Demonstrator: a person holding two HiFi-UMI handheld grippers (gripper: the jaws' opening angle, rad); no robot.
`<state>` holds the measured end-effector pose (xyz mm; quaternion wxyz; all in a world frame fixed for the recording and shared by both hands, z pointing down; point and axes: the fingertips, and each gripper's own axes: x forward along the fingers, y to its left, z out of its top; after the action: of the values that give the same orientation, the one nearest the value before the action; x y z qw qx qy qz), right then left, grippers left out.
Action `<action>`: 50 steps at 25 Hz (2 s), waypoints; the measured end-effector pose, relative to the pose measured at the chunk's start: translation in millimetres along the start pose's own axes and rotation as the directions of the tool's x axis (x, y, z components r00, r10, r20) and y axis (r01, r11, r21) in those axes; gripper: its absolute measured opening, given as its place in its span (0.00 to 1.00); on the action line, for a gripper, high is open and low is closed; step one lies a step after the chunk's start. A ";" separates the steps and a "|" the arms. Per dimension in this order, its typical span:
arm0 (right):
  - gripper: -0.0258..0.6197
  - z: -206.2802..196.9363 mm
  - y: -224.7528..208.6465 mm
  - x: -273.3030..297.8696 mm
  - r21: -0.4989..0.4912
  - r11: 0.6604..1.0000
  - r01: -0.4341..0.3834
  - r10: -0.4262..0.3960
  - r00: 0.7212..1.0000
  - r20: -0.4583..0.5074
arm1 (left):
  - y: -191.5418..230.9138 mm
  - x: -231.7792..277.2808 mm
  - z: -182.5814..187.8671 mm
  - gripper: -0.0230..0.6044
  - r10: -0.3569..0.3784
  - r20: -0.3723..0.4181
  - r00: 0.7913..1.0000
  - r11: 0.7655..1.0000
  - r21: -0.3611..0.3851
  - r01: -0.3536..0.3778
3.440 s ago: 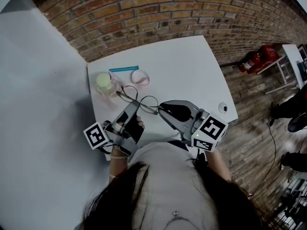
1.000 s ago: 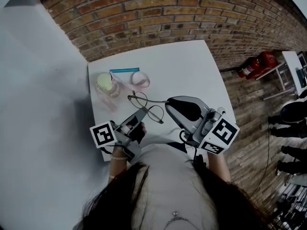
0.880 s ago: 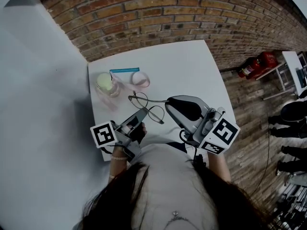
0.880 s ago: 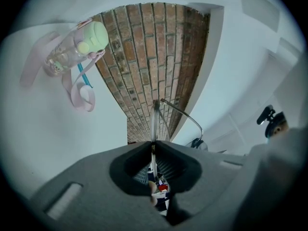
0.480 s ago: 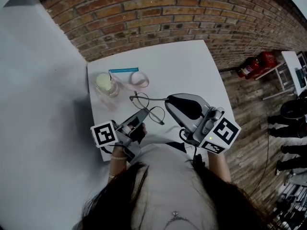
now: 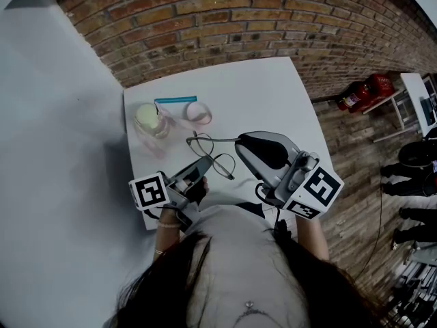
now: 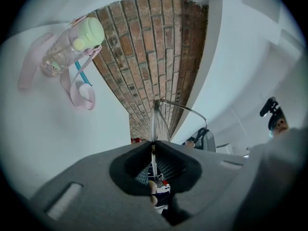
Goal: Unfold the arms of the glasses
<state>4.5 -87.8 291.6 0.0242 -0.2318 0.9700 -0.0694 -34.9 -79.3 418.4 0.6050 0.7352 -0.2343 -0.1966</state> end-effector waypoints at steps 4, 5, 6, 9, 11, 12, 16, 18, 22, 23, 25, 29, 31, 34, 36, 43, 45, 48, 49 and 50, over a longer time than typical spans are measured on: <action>0.10 2.1 -0.9 0.7 -0.008 1.000 0.008 -0.008 1.000 0.000 | 2.4 -0.3 -3.5 0.07 0.013 -0.015 1.000 1.000 0.004 -0.013; 0.10 3.2 -1.2 0.7 -0.010 1.000 0.010 -0.010 1.000 0.000 | 2.0 0.0 -4.1 0.07 0.012 -0.018 1.000 1.000 0.002 -0.012; 0.10 4.2 -1.5 0.6 -0.012 1.000 0.010 -0.010 1.000 0.001 | 1.6 0.4 -4.7 0.07 0.012 -0.021 1.000 1.000 0.002 -0.012; 0.10 5.4 -2.4 0.9 -0.016 1.000 0.013 -0.013 1.000 0.000 | 3.2 1.1 -6.2 0.07 0.020 -0.032 0.999 1.000 0.009 -0.020; 0.10 5.1 -3.3 1.4 -0.018 1.000 0.018 -0.018 1.000 -0.004 | 5.4 1.5 -7.8 0.07 0.029 -0.041 0.999 1.000 0.010 -0.029; 0.10 4.9 -3.7 1.7 -0.019 1.000 0.020 -0.020 1.000 -0.005 | 6.4 1.7 -8.8 0.07 0.034 -0.046 0.998 0.999 0.009 -0.033; 0.10 5.0 -5.2 1.5 -0.018 1.000 0.024 -0.024 1.000 -0.003 | 9.6 2.7 -12.3 0.07 0.050 -0.067 0.996 0.999 0.016 -0.049; 0.10 5.8 -5.2 1.4 -0.018 1.000 0.025 -0.025 1.000 -0.001 | 10.8 2.2 -13.6 0.07 0.060 -0.075 0.995 0.998 0.019 -0.058; 0.10 8.3 -5.6 0.7 -0.018 0.999 0.029 -0.029 1.000 0.006 | 17.2 0.6 -11.9 0.07 0.106 -0.119 0.987 0.984 0.154 -0.087; 0.10 8.8 -6.1 0.3 -0.018 0.999 0.030 -0.030 1.000 0.008 | 17.7 1.1 -12.5 0.07 0.111 -0.126 0.986 0.981 0.170 -0.089; 0.10 9.2 -7.5 -0.9 -0.018 0.999 0.033 -0.033 0.999 0.010 | 18.1 2.2 -14.5 0.07 0.118 -0.136 0.984 0.979 0.179 -0.093; 0.10 9.9 -9.0 -3.1 -0.019 0.999 0.038 -0.038 0.999 0.013 | 18.3 3.1 -18.4 0.07 0.125 -0.154 0.980 0.977 0.190 -0.094; 0.10 9.9 -9.0 -2.7 -0.020 0.999 0.039 -0.039 0.999 0.014 | 18.5 3.4 -19.6 0.07 0.127 -0.165 0.978 0.976 0.197 -0.094; 0.11 8.2 -9.2 -1.4 -0.022 0.999 0.042 -0.042 0.999 0.015 | 20.7 3.4 -21.4 0.07 0.130 -0.182 0.975 0.974 0.208 -0.092; 0.11 7.9 -9.6 -1.3 -0.022 0.999 0.045 -0.045 0.999 0.016 | 21.4 3.4 -22.7 0.07 0.133 -0.193 0.972 0.973 0.215 -0.090; 0.11 8.5 -8.5 -2.8 -0.018 0.999 0.041 -0.040 0.999 0.023 | 20.0 3.8 -22.4 0.07 0.119 -0.188 0.975 0.978 0.191 -0.083; 0.11 8.4 -7.7 -3.2 -0.016 0.999 0.038 -0.037 0.999 0.023 | 19.4 3.7 -21.1 0.07 0.105 -0.177 0.979 0.984 0.161 -0.076; 0.11 8.4 -7.2 -3.8 -0.010 0.999 0.033 -0.033 0.999 0.024 | 18.7 4.2 -19.4 0.07 0.092 -0.164 0.982 0.988 0.139 -0.069; 0.11 8.3 -6.9 -3.7 -0.010 0.999 0.030 -0.030 0.999 0.023 | 19.5 4.0 -19.2 0.07 0.097 -0.162 0.982 0.987 0.139 -0.074; 0.11 8.1 -6.5 -3.5 -0.010 1.000 0.028 -0.028 0.999 0.022 | 21.4 3.1 -19.0 0.07 0.110 -0.159 0.981 0.986 0.139 -0.088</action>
<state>11.1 -92.9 284.7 0.0328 -0.2461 0.9667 -0.0622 -23.8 -69.4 443.0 0.5819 0.7745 -0.2318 -0.0881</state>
